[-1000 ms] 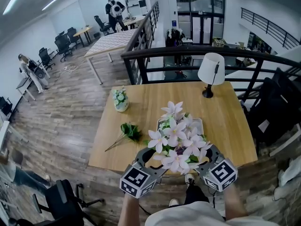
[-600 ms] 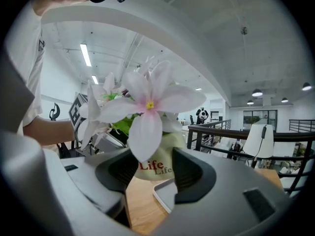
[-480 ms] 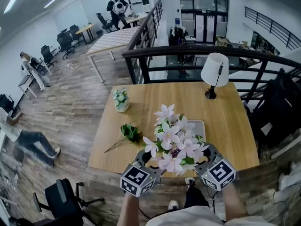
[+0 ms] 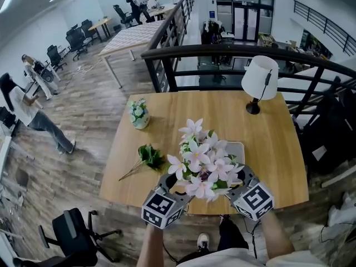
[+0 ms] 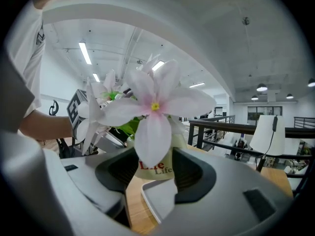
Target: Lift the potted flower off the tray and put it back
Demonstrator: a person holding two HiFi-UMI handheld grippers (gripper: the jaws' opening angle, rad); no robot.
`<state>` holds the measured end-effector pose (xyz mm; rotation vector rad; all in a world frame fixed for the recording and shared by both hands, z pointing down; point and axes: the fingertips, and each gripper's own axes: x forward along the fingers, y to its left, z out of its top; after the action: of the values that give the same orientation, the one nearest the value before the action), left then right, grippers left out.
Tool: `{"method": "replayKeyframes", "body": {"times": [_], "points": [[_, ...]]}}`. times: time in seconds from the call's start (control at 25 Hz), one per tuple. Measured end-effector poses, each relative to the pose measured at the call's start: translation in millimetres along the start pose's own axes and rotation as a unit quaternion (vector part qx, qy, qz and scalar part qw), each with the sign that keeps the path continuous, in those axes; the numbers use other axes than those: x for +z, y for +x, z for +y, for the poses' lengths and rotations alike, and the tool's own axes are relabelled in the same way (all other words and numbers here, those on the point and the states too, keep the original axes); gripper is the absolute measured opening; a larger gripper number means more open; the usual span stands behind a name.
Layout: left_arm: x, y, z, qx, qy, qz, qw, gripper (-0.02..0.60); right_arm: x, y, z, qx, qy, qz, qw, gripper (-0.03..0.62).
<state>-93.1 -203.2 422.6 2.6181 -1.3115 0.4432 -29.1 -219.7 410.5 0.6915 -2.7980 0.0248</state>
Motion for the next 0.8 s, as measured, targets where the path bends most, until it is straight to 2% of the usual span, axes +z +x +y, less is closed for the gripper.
{"method": "replayKeyframes", "body": {"times": [0.28,0.8], "points": [[-23,29,31,0.028,-0.014,0.012,0.9994,0.321,-27,37,-23,0.021,-0.006,0.023,0.999,0.236],[-92,95,97,0.064,-0.046,0.049,0.9956,0.321,-98,120,-67,0.06,0.008,0.046,0.997,0.236]]}}
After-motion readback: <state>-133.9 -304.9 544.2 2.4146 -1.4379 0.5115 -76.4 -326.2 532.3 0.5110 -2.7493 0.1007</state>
